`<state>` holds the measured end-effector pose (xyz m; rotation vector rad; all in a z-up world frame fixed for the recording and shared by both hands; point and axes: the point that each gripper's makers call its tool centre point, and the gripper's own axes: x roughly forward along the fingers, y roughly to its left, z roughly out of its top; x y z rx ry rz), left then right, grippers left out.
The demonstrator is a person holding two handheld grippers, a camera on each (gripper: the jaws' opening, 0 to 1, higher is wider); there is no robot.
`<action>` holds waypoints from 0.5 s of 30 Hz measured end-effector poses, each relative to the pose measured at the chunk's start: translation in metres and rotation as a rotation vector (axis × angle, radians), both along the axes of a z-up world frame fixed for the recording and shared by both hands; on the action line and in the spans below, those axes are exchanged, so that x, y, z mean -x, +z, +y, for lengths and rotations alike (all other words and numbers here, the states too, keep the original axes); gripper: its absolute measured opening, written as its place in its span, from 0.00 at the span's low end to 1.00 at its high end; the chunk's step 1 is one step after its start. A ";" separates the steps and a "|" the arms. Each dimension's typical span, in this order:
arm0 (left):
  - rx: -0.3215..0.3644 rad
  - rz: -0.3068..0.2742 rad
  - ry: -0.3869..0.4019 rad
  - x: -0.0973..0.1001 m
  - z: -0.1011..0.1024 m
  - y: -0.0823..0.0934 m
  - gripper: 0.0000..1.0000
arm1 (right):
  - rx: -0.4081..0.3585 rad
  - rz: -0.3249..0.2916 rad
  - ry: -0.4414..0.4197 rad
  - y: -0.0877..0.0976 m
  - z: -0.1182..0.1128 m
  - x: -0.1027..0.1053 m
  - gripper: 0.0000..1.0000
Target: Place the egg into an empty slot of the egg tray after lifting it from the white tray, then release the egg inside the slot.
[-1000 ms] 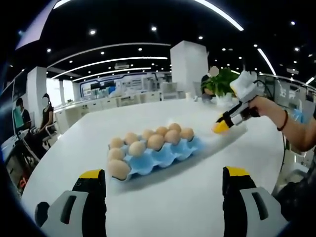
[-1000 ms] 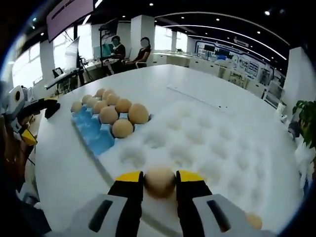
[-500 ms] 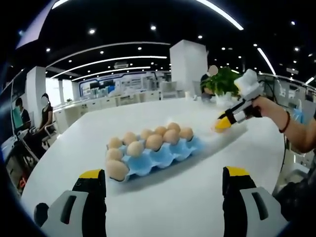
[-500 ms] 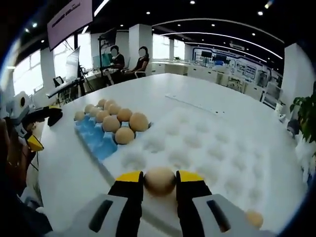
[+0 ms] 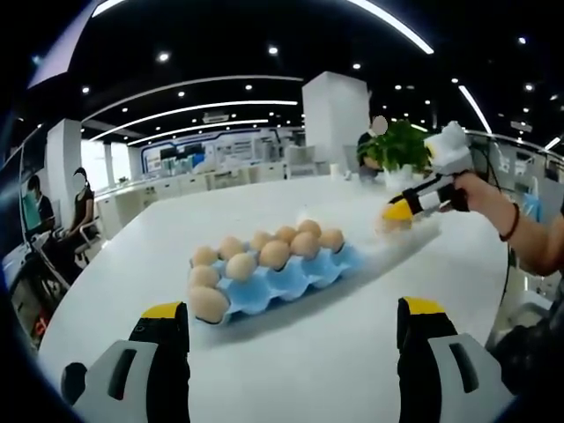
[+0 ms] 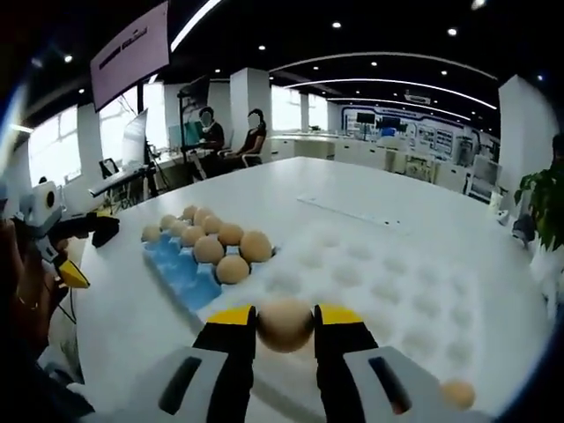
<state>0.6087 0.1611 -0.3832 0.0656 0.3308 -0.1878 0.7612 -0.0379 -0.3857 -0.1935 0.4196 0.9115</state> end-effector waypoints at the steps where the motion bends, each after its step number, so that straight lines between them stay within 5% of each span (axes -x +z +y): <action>1: -0.001 0.000 0.000 0.000 0.000 0.000 1.00 | -0.021 0.000 0.002 0.001 0.002 0.002 0.27; 15: -0.008 -0.007 0.009 0.004 0.003 0.002 1.00 | -0.085 -0.006 0.054 0.000 0.028 0.018 0.27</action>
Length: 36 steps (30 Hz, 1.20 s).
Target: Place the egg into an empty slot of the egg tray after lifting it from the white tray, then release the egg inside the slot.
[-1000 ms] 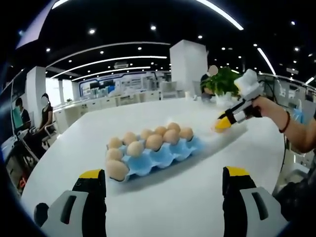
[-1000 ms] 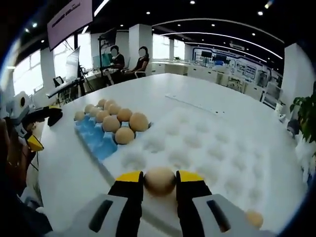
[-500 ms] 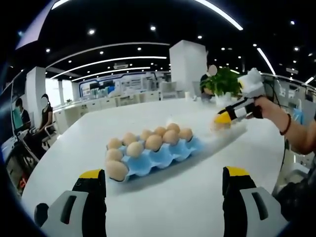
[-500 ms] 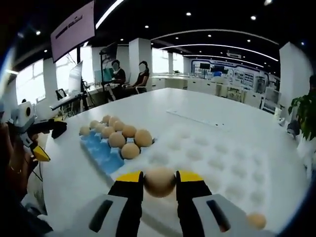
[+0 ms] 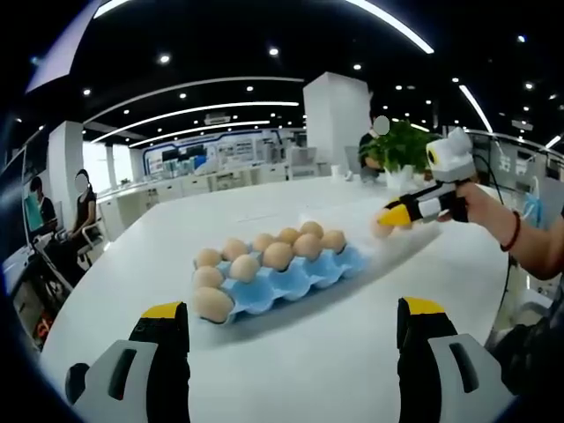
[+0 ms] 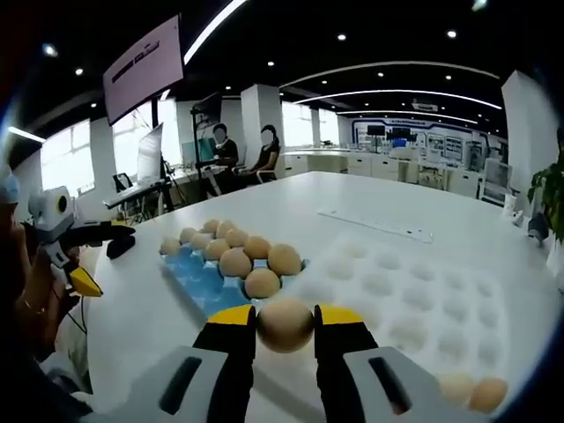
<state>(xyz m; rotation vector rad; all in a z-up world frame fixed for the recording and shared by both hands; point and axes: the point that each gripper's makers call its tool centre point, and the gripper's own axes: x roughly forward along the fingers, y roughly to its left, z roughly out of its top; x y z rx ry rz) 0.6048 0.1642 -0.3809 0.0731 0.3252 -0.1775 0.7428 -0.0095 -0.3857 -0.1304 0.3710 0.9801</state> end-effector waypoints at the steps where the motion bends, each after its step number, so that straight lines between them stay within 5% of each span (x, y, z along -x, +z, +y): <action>1: 0.000 0.001 0.000 0.000 0.000 0.000 1.00 | 0.001 -0.006 0.000 0.001 0.002 0.000 0.27; 36: 0.001 -0.004 0.026 0.008 0.013 0.000 1.00 | -0.063 0.007 0.147 0.005 0.087 0.027 0.27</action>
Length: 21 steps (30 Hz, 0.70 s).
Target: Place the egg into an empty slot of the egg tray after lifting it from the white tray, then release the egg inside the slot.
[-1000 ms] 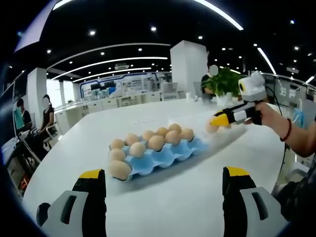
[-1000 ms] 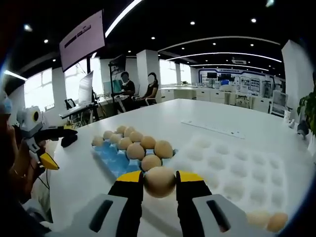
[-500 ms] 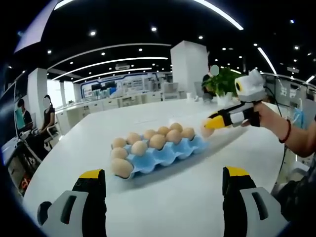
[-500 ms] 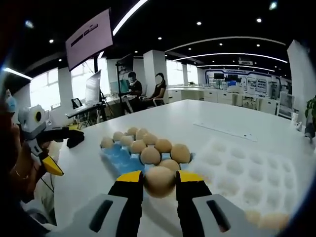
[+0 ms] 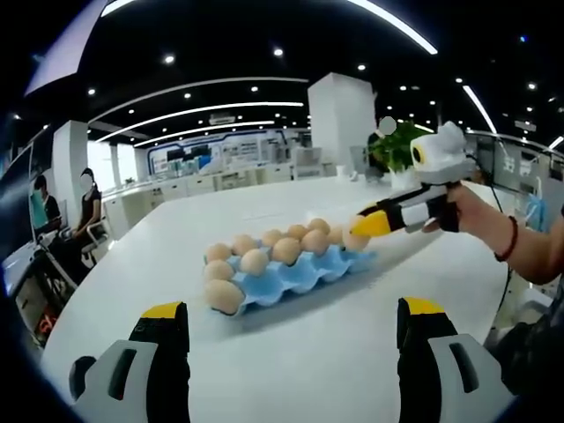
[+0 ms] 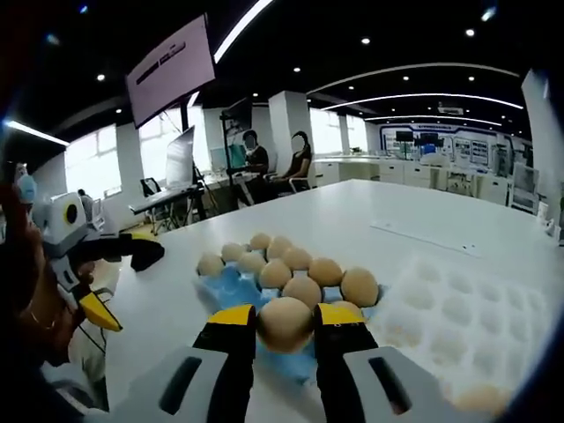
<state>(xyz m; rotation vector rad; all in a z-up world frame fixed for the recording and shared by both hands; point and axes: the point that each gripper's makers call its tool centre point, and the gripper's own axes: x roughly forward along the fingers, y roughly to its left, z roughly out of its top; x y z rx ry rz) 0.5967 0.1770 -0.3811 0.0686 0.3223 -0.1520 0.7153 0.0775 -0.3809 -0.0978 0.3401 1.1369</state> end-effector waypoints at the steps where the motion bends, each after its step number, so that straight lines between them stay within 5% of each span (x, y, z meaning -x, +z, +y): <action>1: 0.000 -0.001 0.001 0.001 0.001 0.000 1.00 | 0.003 -0.001 0.004 -0.001 0.004 0.001 0.27; 21: -0.005 0.009 0.006 0.003 0.007 -0.006 1.00 | -0.008 0.021 0.091 -0.001 0.048 0.015 0.27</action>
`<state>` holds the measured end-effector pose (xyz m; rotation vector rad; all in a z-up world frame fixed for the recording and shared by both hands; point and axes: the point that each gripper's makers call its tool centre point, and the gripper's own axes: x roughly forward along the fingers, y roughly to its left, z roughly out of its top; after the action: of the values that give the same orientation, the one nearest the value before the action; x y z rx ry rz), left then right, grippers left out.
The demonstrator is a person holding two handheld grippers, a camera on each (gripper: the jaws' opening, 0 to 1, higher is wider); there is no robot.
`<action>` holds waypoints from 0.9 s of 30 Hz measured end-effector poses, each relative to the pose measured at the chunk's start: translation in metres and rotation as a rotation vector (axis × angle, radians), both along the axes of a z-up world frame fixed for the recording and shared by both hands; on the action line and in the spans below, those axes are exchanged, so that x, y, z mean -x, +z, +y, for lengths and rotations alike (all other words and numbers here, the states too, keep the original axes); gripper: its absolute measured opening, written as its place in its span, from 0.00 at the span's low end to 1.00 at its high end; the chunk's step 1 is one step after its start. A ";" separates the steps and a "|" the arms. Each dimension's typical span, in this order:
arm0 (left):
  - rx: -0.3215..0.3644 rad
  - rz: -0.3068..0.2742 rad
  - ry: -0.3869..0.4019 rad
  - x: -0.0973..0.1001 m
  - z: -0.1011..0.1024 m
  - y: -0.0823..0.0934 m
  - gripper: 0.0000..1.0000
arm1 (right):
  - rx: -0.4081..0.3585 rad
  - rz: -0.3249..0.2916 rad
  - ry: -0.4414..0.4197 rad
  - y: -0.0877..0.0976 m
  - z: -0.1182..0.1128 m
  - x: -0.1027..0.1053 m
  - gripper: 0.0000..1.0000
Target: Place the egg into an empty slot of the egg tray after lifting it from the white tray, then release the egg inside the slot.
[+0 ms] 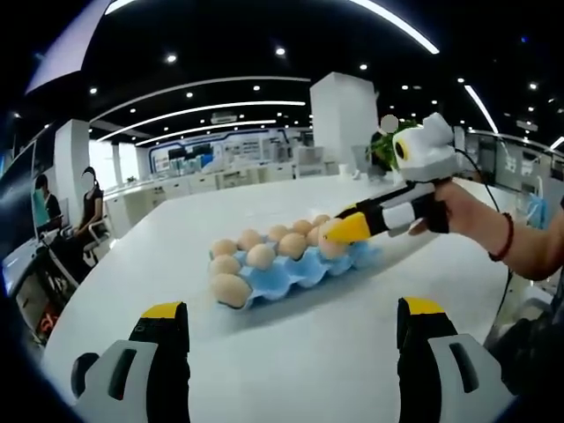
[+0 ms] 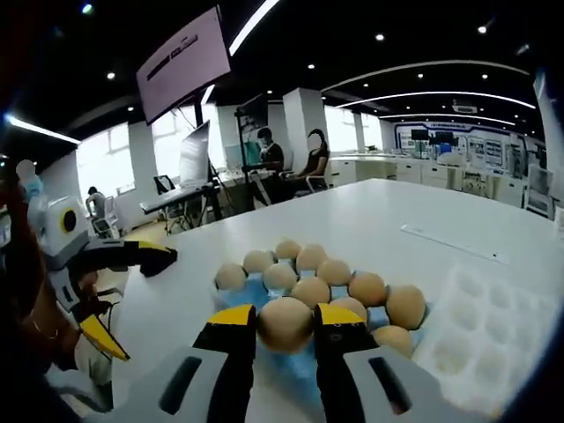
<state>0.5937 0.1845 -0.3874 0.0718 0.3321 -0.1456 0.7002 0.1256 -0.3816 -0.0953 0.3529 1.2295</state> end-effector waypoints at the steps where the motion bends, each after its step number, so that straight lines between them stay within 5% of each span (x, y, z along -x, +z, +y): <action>1: 0.001 -0.001 0.000 0.000 0.000 0.000 1.00 | -0.004 -0.002 0.009 0.001 0.003 0.003 0.27; 14: 0.008 -0.004 0.004 0.001 0.004 0.002 1.00 | -0.032 -0.044 0.118 0.003 0.057 0.023 0.27; 27: 0.016 0.004 0.011 0.001 0.007 -0.001 1.00 | -0.006 -0.026 0.113 -0.010 0.070 0.019 0.27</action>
<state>0.5926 0.1915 -0.3880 0.0537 0.3347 -0.1379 0.6809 0.1957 -0.3912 -0.1271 0.3248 1.3394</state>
